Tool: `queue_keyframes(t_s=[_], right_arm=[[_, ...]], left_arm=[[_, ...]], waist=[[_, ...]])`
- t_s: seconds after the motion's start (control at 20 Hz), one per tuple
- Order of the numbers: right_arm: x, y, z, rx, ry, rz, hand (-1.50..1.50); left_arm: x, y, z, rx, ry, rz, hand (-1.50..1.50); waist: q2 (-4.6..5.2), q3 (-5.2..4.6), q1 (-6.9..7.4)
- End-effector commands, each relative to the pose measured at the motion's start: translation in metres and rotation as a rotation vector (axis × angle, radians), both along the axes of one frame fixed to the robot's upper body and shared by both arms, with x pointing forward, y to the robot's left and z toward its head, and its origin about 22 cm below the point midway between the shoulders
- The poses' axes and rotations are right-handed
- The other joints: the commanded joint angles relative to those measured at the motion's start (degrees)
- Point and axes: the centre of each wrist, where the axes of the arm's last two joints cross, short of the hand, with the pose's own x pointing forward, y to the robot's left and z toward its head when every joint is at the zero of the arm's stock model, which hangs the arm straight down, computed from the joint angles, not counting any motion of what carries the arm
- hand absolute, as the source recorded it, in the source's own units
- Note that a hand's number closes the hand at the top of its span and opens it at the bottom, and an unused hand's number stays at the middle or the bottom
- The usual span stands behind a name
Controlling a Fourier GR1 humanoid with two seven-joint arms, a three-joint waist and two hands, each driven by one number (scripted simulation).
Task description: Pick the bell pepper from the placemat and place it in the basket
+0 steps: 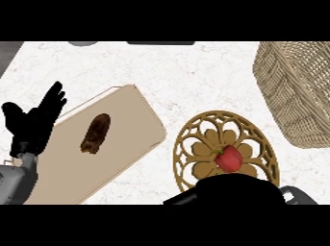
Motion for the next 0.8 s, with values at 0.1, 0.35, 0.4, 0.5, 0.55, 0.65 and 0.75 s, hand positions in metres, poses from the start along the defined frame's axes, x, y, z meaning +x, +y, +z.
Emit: queue_keyframes(t_s=[0.1,0.35,0.4,0.5,0.55,0.65,0.75], right_arm=[[-0.038,-0.007,0.014,-0.198,-0.154,-0.077,-1.50],[-0.039,-0.024,0.069,-0.310,-0.516,-0.344,-1.50],[-0.034,-0.030,0.084,-0.361,-0.607,-0.425,-1.50],[-0.032,-0.033,0.101,-0.386,-0.665,-0.525,-1.50],[-0.034,-0.034,0.105,-0.411,-0.669,-0.562,-1.50],[-0.026,-0.037,0.126,-0.454,-0.666,-0.588,-1.50],[-0.025,-0.034,0.135,-0.541,-0.663,-0.563,-1.50]], left_arm=[[0.003,0.026,0.017,0.005,0.015,0.028,0.00],[-0.008,0.029,0.003,0.005,0.029,0.026,0.00],[-0.011,0.022,0.003,0.002,0.032,0.030,0.00],[-0.004,0.036,0.007,0.007,0.022,0.030,0.00],[-0.005,0.030,0.002,0.010,0.026,0.028,0.00],[-0.002,0.011,0.000,-0.019,0.022,0.018,0.00],[0.001,0.013,0.006,-0.005,0.022,0.015,0.00]], waist=[[-0.29,-0.25,-1.95],[-0.77,-0.37,-2.57],[-1.09,-0.38,-2.26],[-0.51,-0.45,-2.23],[-0.39,-0.40,-2.29],[-0.23,-0.38,-1.64],[-0.18,-0.33,-1.40]])
